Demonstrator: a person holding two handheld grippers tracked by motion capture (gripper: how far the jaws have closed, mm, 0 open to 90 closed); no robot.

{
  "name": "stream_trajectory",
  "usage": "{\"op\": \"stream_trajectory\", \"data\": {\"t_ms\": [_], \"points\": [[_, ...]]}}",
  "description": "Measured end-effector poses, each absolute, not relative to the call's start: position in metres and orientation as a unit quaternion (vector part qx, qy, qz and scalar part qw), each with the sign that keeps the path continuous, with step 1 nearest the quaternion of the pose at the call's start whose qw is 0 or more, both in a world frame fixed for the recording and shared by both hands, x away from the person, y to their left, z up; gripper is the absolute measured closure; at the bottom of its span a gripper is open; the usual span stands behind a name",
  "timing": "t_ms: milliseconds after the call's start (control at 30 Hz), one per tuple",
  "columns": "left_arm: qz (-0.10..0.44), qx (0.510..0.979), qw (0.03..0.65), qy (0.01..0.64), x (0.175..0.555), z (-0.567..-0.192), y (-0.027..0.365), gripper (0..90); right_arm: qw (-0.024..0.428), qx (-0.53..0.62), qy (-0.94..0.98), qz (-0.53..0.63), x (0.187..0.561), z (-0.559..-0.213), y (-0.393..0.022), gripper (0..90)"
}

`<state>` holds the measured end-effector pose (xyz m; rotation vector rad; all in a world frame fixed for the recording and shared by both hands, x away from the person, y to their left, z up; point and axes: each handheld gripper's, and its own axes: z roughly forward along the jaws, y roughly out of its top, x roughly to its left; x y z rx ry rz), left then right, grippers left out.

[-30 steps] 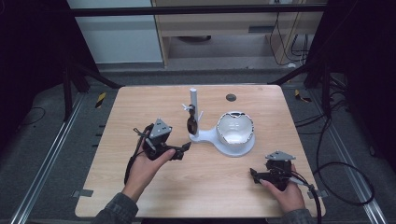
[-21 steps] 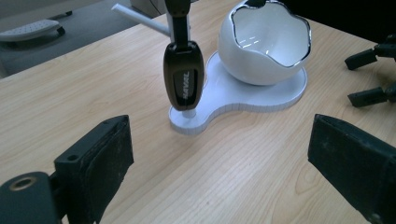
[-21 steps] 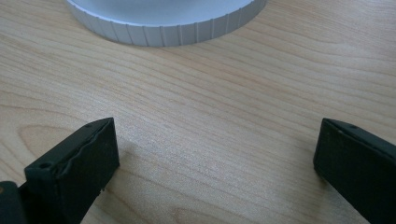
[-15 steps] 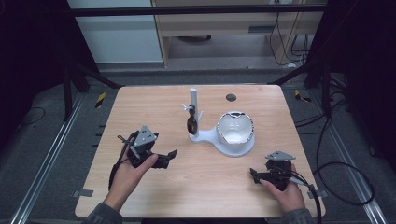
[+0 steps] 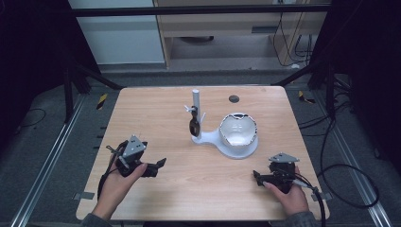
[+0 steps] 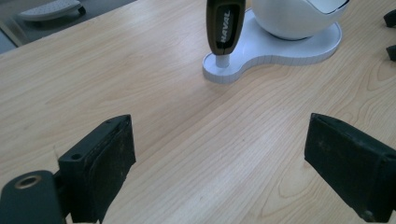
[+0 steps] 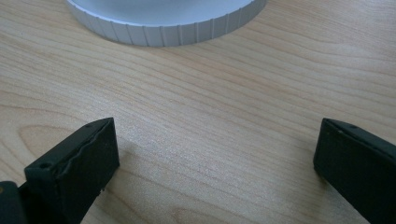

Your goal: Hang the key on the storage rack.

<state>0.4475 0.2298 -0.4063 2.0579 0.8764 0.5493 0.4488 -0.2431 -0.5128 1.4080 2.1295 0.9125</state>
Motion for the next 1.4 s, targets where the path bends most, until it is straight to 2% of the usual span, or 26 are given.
{"op": "stream_trajectory", "data": {"t_ms": [300,700,867,1400], "points": [[0.220,0.830,0.363,0.362,0.449,-0.425,0.255,8.3,0.217,0.505,0.768,0.328,0.449,-0.513,-0.243,0.4],[0.211,0.821,0.329,0.416,0.464,-0.460,0.278,8.8,0.216,0.506,0.768,0.327,0.449,-0.513,-0.243,0.4],[0.239,0.808,0.319,0.434,0.473,-0.472,0.291,10.9,0.211,0.505,0.769,0.329,0.452,-0.513,-0.244,0.4],[0.216,0.791,0.330,0.468,0.496,-0.494,0.306,8.8,0.218,0.508,0.766,0.327,0.452,-0.513,-0.243,0.4]]}}
